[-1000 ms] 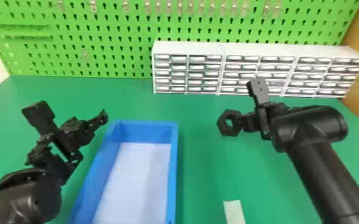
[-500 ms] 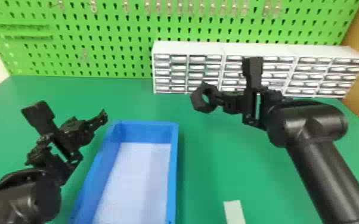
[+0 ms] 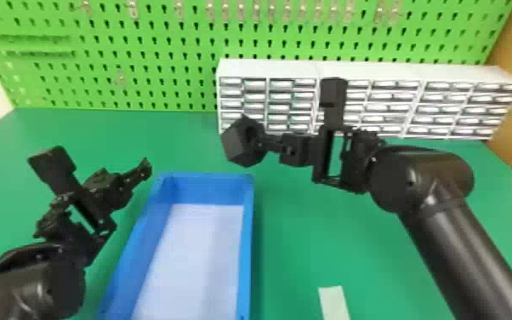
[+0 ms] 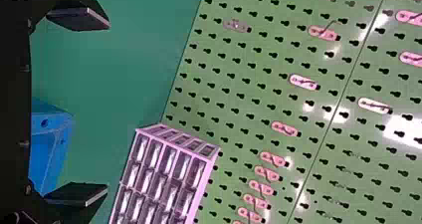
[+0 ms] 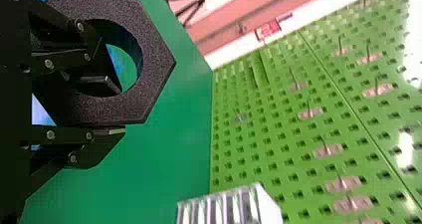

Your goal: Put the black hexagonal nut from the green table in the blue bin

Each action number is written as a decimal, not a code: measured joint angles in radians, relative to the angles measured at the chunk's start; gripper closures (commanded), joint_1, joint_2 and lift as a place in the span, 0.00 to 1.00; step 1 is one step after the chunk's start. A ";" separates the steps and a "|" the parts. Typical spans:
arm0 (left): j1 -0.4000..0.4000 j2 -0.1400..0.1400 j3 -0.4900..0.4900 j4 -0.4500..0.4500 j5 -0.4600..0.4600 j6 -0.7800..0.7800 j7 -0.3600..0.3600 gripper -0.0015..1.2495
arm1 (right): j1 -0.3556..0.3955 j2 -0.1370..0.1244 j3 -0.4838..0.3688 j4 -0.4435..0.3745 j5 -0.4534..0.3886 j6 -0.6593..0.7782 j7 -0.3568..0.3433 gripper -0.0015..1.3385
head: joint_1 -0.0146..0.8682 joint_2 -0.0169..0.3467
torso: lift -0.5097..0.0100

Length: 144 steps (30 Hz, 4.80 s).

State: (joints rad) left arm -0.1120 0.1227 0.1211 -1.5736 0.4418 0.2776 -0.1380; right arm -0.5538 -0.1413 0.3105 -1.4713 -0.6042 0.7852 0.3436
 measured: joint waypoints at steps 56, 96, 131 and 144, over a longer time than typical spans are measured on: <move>0.000 0.000 0.003 0.000 0.000 0.000 0.000 0.10 | -0.014 -0.028 0.280 -0.063 -0.047 0.026 -0.066 0.26 | 0.77 0.14 | 0.79; -0.010 0.000 -0.035 -0.005 0.017 -0.002 -0.001 0.10 | 0.364 0.003 -0.293 -0.301 0.503 -0.196 -0.166 0.25 | 0.77 0.14 | 0.79; 0.019 0.000 0.020 -0.044 0.042 -0.008 -0.002 0.11 | 0.470 0.002 -0.563 -0.234 0.282 -0.490 -0.118 0.25 | 0.77 0.14 | 0.79; 0.051 -0.002 0.037 -0.036 -0.068 -0.008 -0.001 0.11 | 0.504 0.014 -0.619 -0.240 0.289 -0.453 -0.117 0.25 | 0.77 0.14 | 0.79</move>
State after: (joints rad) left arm -0.0609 0.1211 0.1582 -1.6093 0.3740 0.2700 -0.1391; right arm -0.0494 -0.1273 -0.3081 -1.7112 -0.3150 0.3320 0.2269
